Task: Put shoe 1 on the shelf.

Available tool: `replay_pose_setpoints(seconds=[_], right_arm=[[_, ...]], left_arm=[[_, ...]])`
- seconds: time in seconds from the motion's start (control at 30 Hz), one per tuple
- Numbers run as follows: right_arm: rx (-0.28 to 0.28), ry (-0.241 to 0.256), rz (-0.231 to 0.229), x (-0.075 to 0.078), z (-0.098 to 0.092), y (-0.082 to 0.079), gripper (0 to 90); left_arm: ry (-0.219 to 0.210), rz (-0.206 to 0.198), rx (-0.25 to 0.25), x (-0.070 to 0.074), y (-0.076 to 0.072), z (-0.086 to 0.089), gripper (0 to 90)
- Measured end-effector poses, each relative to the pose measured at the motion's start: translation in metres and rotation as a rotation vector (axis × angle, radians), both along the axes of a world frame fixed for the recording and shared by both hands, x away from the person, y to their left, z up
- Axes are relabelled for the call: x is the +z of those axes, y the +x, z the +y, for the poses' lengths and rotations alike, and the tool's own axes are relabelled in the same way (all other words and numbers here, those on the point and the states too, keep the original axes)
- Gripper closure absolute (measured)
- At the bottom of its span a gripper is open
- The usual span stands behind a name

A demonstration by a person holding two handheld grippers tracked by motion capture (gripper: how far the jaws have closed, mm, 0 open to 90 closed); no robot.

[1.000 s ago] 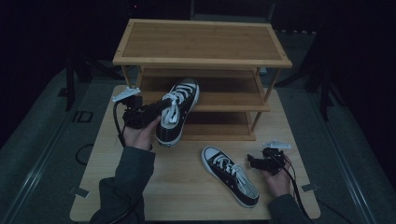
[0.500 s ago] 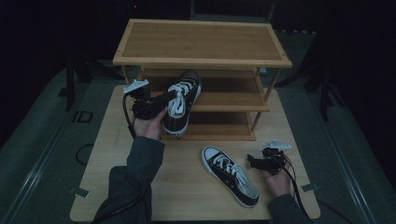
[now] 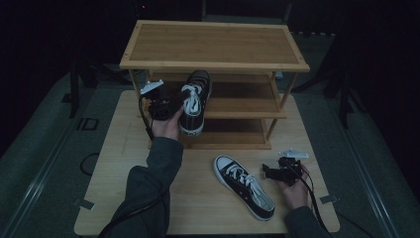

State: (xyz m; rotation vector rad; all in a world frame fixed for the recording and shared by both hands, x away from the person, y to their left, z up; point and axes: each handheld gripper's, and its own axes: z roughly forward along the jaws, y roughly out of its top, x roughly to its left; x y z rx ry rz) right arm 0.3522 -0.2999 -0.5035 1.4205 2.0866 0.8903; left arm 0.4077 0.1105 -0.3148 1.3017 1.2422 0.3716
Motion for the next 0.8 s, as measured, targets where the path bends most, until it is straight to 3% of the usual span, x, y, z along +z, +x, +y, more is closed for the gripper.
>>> replay_pose_setpoints(seconds=[0.1,0.27,0.47,0.5,0.53,0.8], right_arm=[[0.000,0.000,0.000,0.000,0.000,0.000,11.4],[0.000,0.000,0.000,0.000,0.000,0.000,11.4],[0.001,0.000,0.000,0.000,0.000,0.000,11.4],[0.001,0.000,0.000,0.000,0.000,0.000,11.4],[0.001,0.000,0.000,0.000,0.000,0.000,11.4],[0.003,0.000,0.001,0.000,0.000,0.000,11.4]], left_arm=[[0.011,-0.004,0.021,0.000,0.009,-0.003,86.6],[-0.022,-0.004,0.043,-0.002,0.023,-0.005,86.4],[-0.005,-0.003,0.023,-0.006,0.035,-0.009,86.2],[-0.011,-0.002,0.022,-0.007,0.037,-0.010,86.2],[-0.046,-0.005,0.051,-0.007,0.039,-0.014,86.2],[-0.020,0.007,0.058,-0.006,0.054,-0.014,86.3]])
